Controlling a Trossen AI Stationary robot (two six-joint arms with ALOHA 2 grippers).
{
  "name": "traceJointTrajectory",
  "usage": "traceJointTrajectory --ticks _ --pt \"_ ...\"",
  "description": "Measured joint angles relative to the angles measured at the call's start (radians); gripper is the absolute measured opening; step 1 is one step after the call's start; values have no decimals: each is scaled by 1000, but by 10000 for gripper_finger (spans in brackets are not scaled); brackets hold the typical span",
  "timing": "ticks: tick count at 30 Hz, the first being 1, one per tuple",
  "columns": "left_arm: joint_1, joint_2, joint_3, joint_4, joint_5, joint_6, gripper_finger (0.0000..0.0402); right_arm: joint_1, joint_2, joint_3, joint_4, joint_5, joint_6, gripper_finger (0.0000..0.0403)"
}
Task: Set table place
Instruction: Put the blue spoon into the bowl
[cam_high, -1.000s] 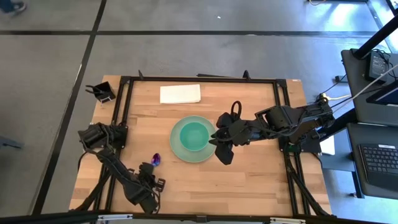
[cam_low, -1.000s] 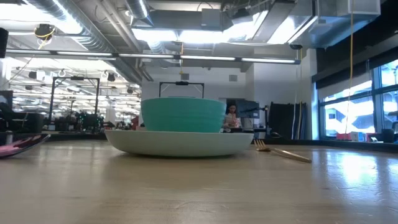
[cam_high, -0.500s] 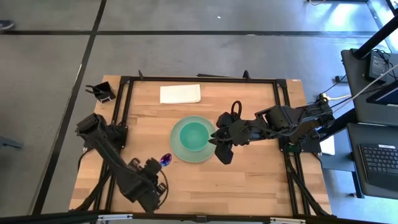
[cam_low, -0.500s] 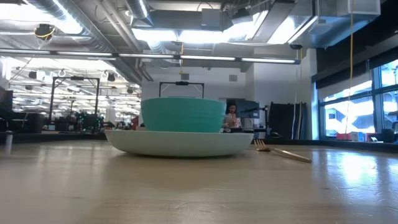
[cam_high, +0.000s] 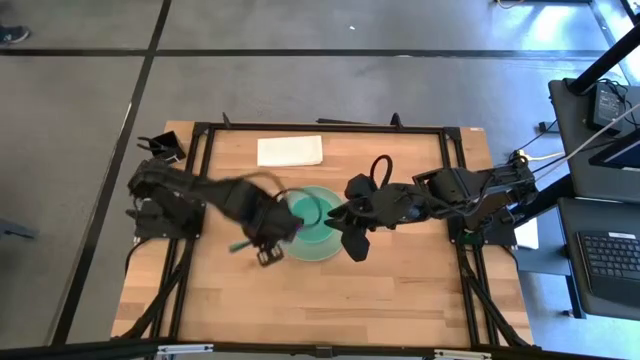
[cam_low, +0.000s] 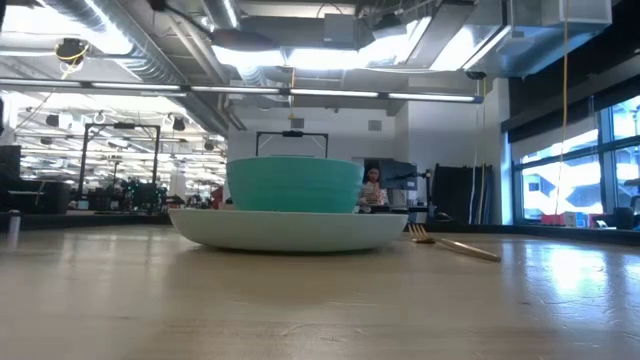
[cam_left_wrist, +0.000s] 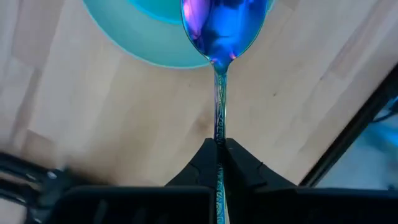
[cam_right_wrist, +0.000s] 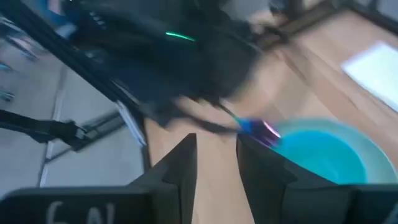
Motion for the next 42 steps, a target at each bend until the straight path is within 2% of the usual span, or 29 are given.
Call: traceJointTrajectory --ticks 4,9,14,18,27,42 --pt "131 56 0 5 19 196 1 0 -2 2 107 0 -78 114" --pt "252 144 0 2 17 363 1 0 -2 2 125 0 -115 114" --pt "305 247 0 4 17 502 0 0 -2 2 113 0 -131 114" --pt "306 302 0 3 5 581 0 0 -2 2 112 0 -136 114" --pt "289 374 0 15 -41 635 0 0 -2 2 103 0 -160 114" --pt "290 378 0 160 -31 659 0 0 -2 2 95 0 -160 114"
